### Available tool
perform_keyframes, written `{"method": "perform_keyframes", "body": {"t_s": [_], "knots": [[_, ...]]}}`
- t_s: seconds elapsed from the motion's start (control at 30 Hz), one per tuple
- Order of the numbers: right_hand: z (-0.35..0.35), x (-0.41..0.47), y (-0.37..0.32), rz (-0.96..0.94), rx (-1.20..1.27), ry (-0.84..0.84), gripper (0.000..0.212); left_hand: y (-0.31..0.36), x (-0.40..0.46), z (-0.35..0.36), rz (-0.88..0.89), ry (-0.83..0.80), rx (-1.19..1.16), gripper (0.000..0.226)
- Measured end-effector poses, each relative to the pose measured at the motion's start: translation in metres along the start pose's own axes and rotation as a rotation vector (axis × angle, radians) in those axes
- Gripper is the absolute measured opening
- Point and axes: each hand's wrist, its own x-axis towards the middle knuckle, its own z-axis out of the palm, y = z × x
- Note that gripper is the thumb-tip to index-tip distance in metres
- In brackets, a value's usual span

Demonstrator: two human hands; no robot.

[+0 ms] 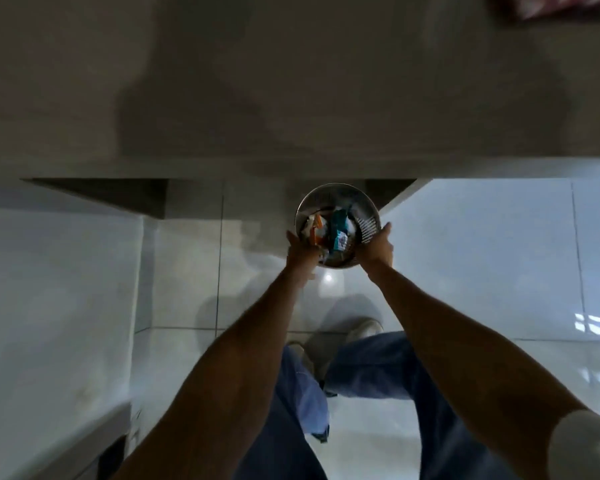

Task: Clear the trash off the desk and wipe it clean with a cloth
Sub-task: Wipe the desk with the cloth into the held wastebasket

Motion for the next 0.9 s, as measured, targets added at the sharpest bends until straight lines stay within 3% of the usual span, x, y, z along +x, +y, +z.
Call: {"method": "perform_keyframes", "body": {"t_s": [0.1,0.17,0.2,0.3,0.4,0.5,0.6,0.67,0.73,0.8,0.9], "knots": [[-0.001,0.008,0.009,0.004,-0.041,0.03,0.057,0.002,-0.004,0.005,0.023,-0.064,-0.191,0.054],[-0.032,-0.047,-0.016,0.016,-0.036,0.01,0.048,0.018,-0.066,-0.015,0.076,-0.043,-0.222,0.041],[-0.038,-0.073,-0.024,0.027,-0.041,-0.004,0.051,0.02,-0.088,-0.026,0.074,-0.052,-0.25,0.035],[-0.04,-0.148,-0.039,-0.056,-0.1,-0.023,0.084,0.01,-0.128,-0.056,0.004,-0.093,-0.319,0.036],[-0.089,-0.278,-0.084,-0.383,-0.05,-0.111,0.075,0.024,-0.231,-0.095,-0.052,-0.053,-0.384,0.023],[-0.125,-0.357,-0.129,-0.852,-0.185,-0.19,0.062,0.036,-0.296,-0.128,-0.049,-0.006,-0.466,0.028],[-0.159,-0.358,-0.185,-1.173,-0.314,0.179,0.057,0.051,-0.336,-0.152,-0.049,0.02,-0.524,0.046],[-0.187,-0.333,-0.227,-1.077,-0.386,0.412,0.057,0.061,-0.353,-0.166,-0.055,0.041,-0.53,0.045],[-0.216,-0.292,-0.263,-0.859,-0.459,0.512,0.058,0.067,-0.361,-0.179,-0.049,0.052,-0.564,0.04],[-0.232,-0.262,-0.28,-0.679,-0.536,0.492,0.062,0.069,-0.36,-0.192,-0.029,0.035,-0.577,0.034],[-0.213,-0.245,-0.3,-0.66,-0.615,0.455,0.067,0.076,-0.35,-0.215,-0.002,-0.03,-0.59,0.03]]}}
